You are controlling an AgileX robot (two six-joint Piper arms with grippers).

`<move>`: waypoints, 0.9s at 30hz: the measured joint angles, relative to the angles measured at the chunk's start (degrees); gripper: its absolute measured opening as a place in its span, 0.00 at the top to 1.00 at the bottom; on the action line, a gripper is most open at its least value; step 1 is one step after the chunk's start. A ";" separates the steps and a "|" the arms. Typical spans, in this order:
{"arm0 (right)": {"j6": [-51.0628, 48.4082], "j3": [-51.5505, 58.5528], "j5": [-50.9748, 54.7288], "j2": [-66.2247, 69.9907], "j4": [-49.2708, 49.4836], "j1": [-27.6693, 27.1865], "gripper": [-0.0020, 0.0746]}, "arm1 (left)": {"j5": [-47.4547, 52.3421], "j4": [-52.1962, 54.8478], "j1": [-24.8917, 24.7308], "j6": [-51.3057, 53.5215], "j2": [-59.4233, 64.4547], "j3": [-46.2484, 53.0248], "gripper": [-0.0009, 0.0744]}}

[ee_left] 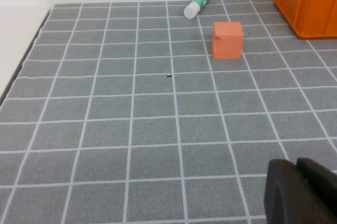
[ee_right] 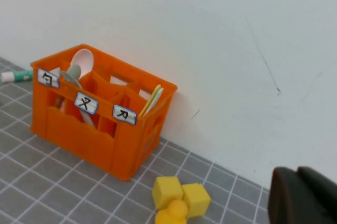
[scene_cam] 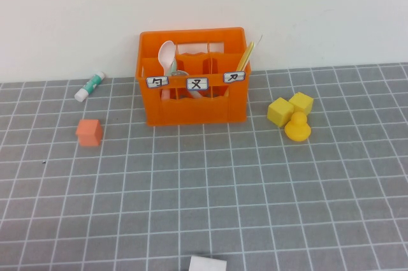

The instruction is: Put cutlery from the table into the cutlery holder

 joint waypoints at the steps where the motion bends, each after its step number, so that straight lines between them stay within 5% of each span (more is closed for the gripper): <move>1: 0.39 2.10 0.00 -2.73 0.00 0.00 0.98 | 0.00 0.00 0.00 0.00 0.00 0.00 0.99; 13: 2.97 17.77 6.89 -17.21 0.14 0.00 0.98 | 0.00 0.00 0.00 0.00 0.00 0.00 0.99; 23: 2.97 18.80 1.55 -21.42 -5.96 0.00 0.98 | 0.00 0.00 0.00 0.10 0.00 0.00 0.99; 27: -2.32 19.97 0.00 -21.31 -1.34 0.00 0.98 | 0.00 0.00 0.00 0.10 0.00 0.00 0.99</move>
